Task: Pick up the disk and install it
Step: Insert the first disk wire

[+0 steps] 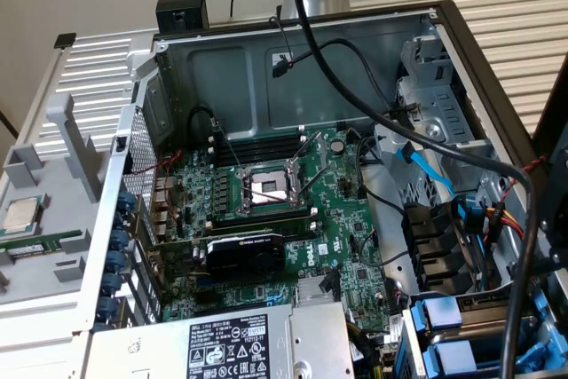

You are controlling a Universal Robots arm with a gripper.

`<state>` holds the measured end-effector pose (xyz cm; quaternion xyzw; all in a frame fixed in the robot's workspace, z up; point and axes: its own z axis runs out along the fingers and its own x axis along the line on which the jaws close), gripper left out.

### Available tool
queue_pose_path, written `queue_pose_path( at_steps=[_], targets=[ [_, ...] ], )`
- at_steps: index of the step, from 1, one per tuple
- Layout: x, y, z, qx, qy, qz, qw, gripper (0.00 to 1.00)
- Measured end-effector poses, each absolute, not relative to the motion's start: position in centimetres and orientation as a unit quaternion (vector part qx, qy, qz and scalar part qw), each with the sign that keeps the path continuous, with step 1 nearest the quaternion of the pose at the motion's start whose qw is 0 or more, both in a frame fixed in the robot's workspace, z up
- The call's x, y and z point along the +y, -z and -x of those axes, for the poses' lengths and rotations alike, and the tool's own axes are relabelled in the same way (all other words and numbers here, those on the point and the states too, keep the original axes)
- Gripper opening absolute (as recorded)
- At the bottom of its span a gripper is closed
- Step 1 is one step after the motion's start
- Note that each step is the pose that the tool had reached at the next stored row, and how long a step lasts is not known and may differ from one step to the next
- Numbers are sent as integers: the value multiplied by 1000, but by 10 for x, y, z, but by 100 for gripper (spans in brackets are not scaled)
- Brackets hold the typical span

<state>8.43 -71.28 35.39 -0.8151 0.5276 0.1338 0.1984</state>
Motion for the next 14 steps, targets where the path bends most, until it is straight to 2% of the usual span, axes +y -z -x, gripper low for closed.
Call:
queue_pose_path(
  at_steps=[14],
  targets=[
    [-713, -351, -84, 528, -134, 815, 198, 43]
  ],
)
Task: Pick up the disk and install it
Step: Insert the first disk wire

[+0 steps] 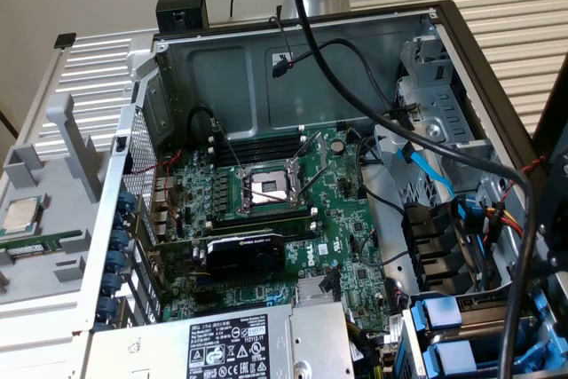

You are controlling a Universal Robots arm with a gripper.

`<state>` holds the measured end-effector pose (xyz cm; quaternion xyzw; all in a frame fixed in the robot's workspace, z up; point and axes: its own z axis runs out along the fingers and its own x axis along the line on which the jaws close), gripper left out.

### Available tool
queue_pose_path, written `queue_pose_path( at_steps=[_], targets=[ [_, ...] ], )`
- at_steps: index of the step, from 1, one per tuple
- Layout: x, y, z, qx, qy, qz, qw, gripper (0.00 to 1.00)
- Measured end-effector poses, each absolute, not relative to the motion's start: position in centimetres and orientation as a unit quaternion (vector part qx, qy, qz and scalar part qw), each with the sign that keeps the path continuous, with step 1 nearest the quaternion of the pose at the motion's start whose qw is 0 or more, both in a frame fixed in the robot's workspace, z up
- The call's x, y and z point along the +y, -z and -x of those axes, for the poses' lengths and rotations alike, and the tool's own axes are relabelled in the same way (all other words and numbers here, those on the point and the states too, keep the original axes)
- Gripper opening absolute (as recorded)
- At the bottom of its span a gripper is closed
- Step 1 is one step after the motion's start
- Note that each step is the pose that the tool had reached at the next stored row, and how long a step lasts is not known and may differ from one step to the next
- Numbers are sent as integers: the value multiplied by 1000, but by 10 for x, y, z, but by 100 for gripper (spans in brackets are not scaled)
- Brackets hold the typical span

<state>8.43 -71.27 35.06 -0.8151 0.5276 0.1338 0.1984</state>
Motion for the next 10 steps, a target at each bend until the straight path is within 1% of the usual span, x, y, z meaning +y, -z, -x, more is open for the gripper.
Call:
queue_pose_path(
  at_steps=[10],
  targets=[
    [-713, -349, -84, 528, -134, 815, 198, 43]
  ],
)
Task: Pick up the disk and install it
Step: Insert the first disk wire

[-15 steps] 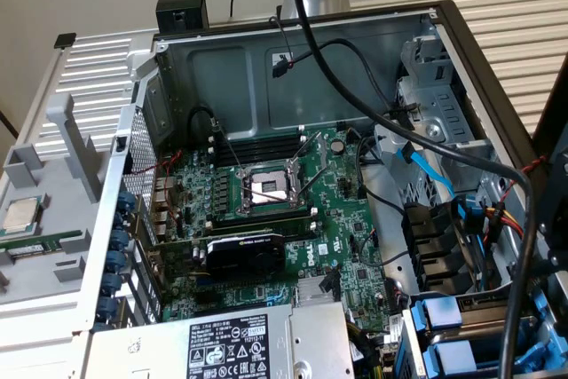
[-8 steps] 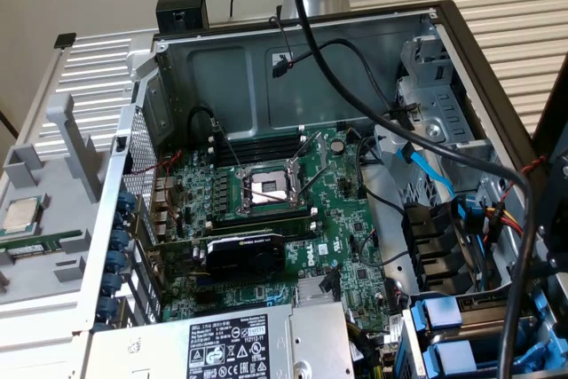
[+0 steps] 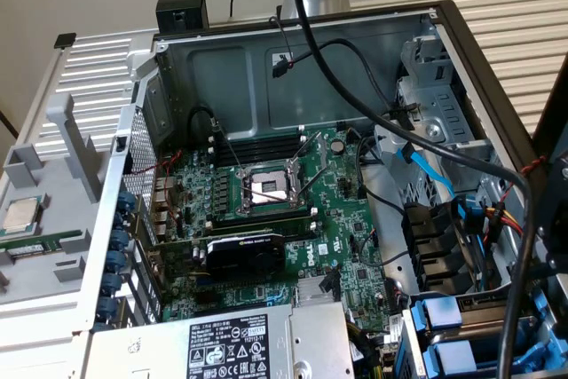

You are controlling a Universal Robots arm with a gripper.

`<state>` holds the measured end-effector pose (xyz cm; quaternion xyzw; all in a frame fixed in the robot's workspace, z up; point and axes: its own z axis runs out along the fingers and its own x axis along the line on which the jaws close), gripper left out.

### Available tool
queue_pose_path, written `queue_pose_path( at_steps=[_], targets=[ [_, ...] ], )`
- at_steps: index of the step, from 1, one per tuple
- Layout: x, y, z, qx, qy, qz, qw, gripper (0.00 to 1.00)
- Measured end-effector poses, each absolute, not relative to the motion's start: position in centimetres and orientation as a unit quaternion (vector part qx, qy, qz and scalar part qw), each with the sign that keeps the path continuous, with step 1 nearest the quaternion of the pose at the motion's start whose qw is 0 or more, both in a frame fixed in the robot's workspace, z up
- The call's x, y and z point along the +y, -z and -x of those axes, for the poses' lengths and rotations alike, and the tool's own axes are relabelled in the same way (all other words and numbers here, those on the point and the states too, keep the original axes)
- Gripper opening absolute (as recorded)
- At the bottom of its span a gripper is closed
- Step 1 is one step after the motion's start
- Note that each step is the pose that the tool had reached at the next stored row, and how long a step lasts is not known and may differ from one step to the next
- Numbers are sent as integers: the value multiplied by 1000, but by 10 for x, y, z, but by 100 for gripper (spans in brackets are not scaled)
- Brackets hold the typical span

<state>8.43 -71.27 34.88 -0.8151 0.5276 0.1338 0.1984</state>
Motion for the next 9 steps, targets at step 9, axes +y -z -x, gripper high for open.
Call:
queue_pose_path(
  at_steps=[9],
  targets=[
    [-712, -346, -84, 528, -134, 815, 198, 43]
  ],
)
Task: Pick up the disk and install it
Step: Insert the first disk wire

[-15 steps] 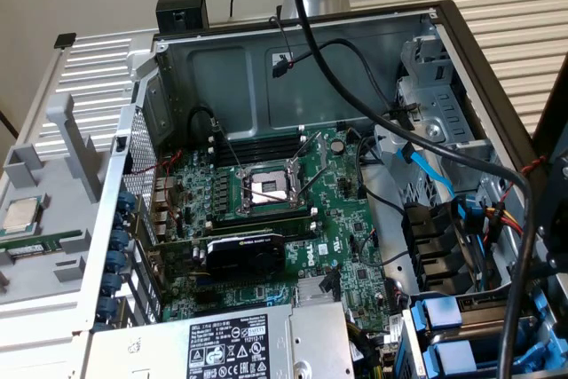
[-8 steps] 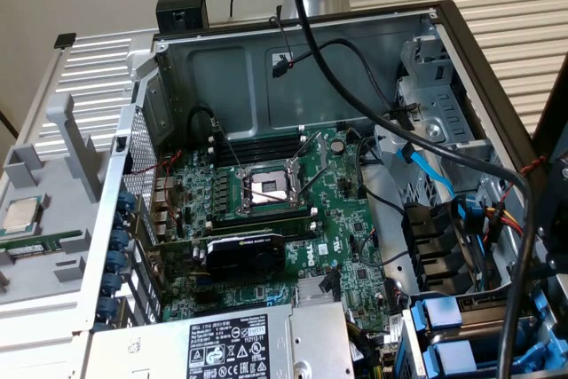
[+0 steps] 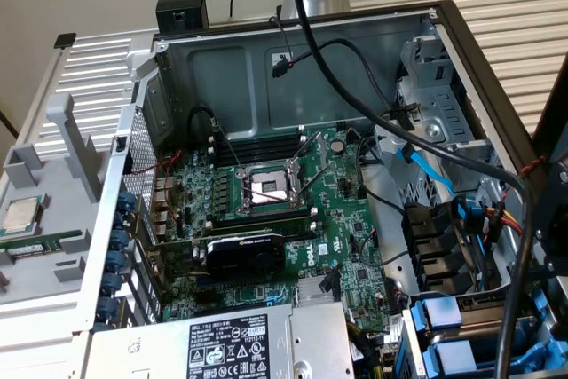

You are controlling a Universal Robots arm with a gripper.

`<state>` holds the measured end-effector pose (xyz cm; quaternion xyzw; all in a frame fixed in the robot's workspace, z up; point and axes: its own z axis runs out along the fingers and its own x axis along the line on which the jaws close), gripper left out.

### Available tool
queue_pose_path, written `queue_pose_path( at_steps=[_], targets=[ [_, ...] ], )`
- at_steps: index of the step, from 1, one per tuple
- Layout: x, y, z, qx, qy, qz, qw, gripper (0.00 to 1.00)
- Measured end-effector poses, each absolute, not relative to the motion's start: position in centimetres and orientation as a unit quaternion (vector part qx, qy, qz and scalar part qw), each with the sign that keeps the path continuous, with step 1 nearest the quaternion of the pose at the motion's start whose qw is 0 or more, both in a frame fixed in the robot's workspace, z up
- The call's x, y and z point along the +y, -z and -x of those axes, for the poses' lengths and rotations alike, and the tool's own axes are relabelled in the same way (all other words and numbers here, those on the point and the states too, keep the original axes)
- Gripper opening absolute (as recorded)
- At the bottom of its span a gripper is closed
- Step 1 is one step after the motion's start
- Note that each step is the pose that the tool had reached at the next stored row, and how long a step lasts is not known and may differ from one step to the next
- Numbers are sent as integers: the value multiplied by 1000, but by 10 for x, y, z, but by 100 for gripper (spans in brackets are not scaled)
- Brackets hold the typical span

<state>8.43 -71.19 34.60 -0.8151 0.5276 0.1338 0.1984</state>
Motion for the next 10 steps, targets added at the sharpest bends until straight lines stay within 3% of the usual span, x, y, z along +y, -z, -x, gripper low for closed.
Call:
queue_pose_path(
  at_steps=[10],
  targets=[
    [-708, -346, -83, 528, -135, 815, 197, 43]
  ],
)
